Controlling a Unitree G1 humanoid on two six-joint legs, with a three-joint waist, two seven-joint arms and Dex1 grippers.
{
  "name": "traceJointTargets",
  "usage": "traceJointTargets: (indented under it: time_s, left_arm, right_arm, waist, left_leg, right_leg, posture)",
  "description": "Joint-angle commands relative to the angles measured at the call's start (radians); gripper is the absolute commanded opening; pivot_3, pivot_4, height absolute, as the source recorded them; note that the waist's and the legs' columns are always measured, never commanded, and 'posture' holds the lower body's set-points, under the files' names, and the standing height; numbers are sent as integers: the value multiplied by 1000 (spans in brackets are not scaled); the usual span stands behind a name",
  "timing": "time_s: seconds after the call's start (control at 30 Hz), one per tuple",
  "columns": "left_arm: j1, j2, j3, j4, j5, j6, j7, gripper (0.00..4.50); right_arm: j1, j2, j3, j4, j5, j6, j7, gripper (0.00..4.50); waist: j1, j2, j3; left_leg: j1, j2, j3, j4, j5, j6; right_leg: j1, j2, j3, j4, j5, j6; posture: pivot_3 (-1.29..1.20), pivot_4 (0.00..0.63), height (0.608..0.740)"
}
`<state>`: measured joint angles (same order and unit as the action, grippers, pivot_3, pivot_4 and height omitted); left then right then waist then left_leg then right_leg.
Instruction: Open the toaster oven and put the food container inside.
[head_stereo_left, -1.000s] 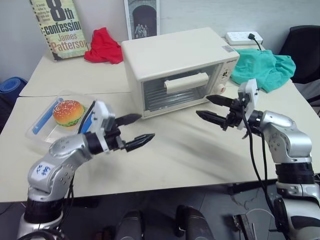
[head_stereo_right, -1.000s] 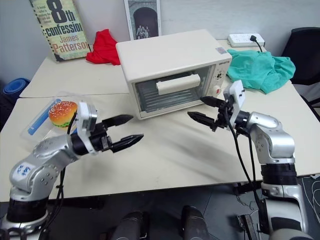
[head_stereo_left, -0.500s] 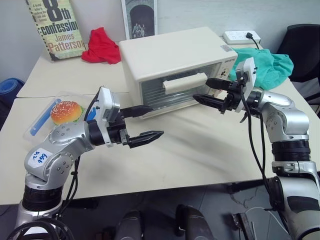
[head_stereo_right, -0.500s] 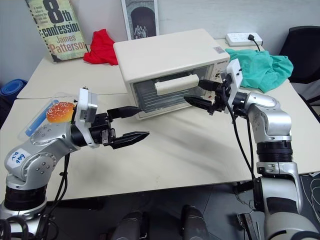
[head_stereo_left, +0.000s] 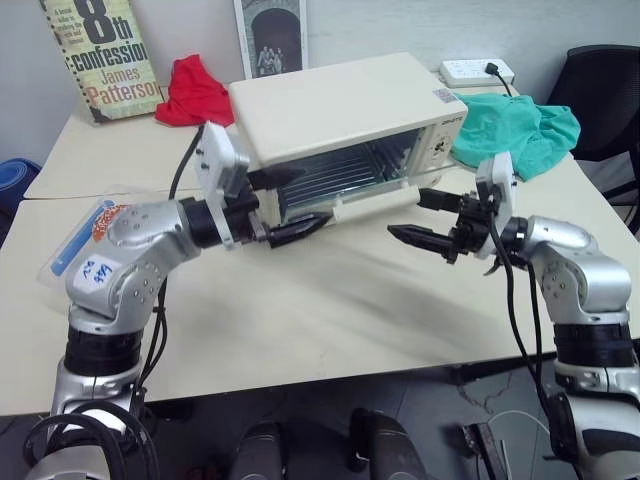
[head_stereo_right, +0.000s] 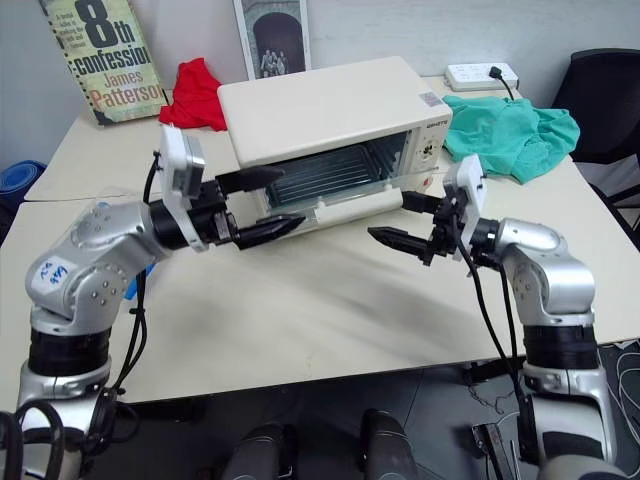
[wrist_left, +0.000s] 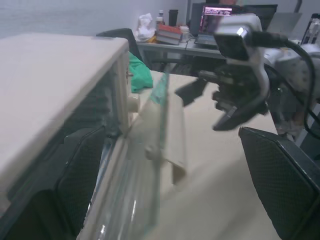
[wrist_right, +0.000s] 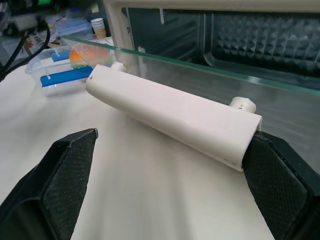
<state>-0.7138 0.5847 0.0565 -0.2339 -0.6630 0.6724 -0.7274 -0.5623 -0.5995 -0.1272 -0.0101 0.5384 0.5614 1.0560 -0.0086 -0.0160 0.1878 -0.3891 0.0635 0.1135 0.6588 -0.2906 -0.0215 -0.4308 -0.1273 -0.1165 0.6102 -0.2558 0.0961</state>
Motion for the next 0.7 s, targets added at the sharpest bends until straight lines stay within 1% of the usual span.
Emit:
traceJointTargets:
  time_s: [0.03,0.23,0.43,0.47,0.7]
  left_arm:
    - [-33,7,-24,28,35,-60,-70,3934]
    - [-42,-1,-107,79,124,-139,-146,2042]
    - [-33,-39,-153,123,199,-193,-158,212]
    - [-30,-45,-165,129,214,-202,-156,37]
    - [37,-38,-251,133,325,-270,-198,37]
  right_arm:
    - [30,23,-3,-73,39,-4,-12,4500]
    - [85,44,4,-102,33,-17,-38,4500]
    - [109,41,-8,-126,44,-13,-52,4500]
    - [116,40,-11,-136,48,-10,-55,4500]
    - [203,14,-50,-251,90,31,-103,4500]
  waist:
    - [-4,0,0]
    - [-10,0,0]
    - [-14,0,0]
    - [-14,0,0]
    - [-16,0,0]
  left_leg:
    - [1,0,1,0,0,0]
    - [1,0,2,0,0,0]
    - [1,0,3,0,0,0]
    - [1,0,3,0,0,0]
    - [1,0,3,0,-1,0]
  right_leg:
    - [0,0,1,0,0,0]
    - [-1,0,2,0,0,0]
    - [-1,0,3,1,0,0]
    - [-1,0,3,1,0,0]
    - [-1,1,3,0,0,0]
  posture:
    - [0,150,740]
    - [0,150,740]
    - [0,150,740]
    - [0,150,740]
    - [0,150,740]
